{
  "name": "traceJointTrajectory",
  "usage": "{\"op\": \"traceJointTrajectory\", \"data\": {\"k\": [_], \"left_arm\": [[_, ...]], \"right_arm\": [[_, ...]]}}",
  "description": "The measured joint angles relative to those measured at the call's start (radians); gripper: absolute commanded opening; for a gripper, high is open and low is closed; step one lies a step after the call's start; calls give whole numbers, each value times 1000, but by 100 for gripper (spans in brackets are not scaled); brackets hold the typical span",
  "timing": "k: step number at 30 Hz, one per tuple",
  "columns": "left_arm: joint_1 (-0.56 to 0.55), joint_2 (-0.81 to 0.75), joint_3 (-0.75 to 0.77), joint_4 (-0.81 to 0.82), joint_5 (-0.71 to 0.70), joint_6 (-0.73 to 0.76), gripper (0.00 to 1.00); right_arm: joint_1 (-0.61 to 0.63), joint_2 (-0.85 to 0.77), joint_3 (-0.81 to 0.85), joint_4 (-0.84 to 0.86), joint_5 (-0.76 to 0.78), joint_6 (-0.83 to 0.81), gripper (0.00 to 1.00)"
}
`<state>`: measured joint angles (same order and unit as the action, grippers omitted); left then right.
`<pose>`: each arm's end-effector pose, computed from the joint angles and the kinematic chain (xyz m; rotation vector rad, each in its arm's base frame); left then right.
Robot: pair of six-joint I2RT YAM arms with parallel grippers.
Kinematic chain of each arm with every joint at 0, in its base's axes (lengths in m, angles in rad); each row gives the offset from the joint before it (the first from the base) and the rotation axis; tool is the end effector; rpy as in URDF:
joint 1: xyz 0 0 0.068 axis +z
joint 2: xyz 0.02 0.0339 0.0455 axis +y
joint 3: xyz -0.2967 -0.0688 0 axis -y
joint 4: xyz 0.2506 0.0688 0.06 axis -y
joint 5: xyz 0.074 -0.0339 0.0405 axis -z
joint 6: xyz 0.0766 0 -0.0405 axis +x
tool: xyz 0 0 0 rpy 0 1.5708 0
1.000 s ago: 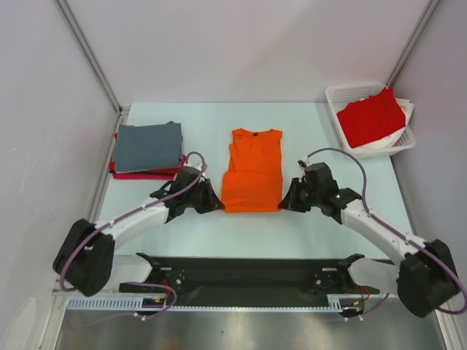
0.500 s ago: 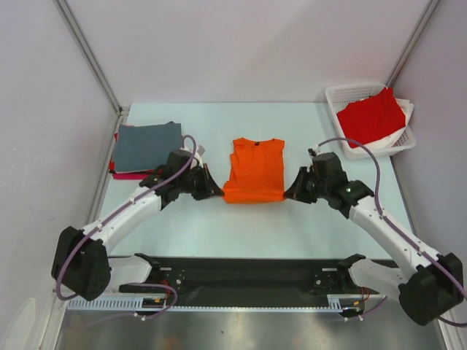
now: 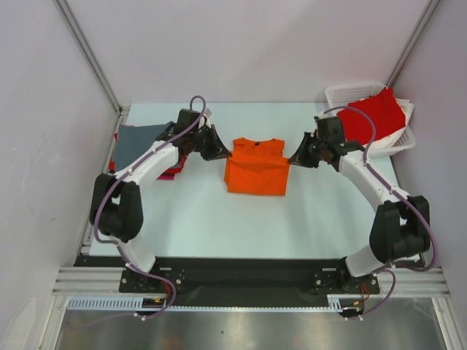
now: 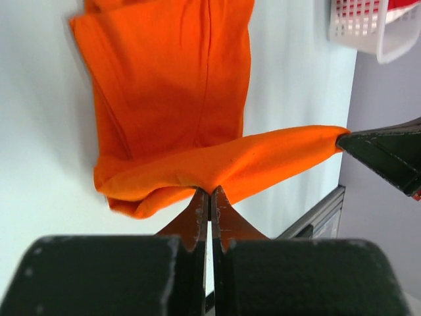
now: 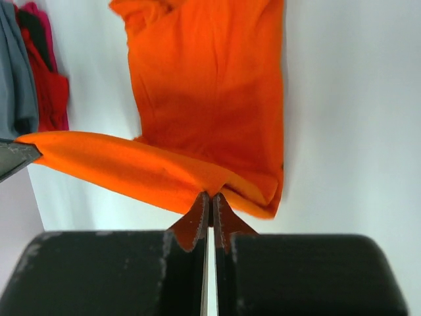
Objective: Fold and stack the t-shirts
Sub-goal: Fold the tshirt
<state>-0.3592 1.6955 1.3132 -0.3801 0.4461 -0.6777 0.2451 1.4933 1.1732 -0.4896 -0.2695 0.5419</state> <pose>0.3772 -0.1769 0.2712 -0.1547 2.4705 -1.0076 0.3402 0.1061 0.2804 0.2310 2.4446 0.6831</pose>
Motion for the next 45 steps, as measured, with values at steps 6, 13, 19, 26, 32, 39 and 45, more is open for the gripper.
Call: {"op": "traceJointTrajectory", "data": {"k": [6, 13, 19, 26, 32, 39, 45], "left_arm": [[29, 196, 197, -11, 15, -2, 0], [84, 455, 435, 15, 52, -29, 0], [121, 618, 563, 77, 62, -55, 91], [130, 596, 499, 137, -15, 20, 90], [101, 555, 394, 141, -81, 83, 87], [52, 563, 395, 146, -104, 106, 79], [52, 617, 452, 145, -126, 102, 71]], "right_arm": [[-57, 184, 119, 31, -36, -5, 0], [-89, 459, 359, 65, -72, -3, 0], [-109, 623, 509, 124, -74, 7, 100], [-121, 580, 352, 265, -61, -26, 70], [-120, 568, 229, 325, -89, -32, 62], [-111, 614, 248, 395, -113, -39, 58], [-110, 676, 306, 410, -117, -38, 51]]}}
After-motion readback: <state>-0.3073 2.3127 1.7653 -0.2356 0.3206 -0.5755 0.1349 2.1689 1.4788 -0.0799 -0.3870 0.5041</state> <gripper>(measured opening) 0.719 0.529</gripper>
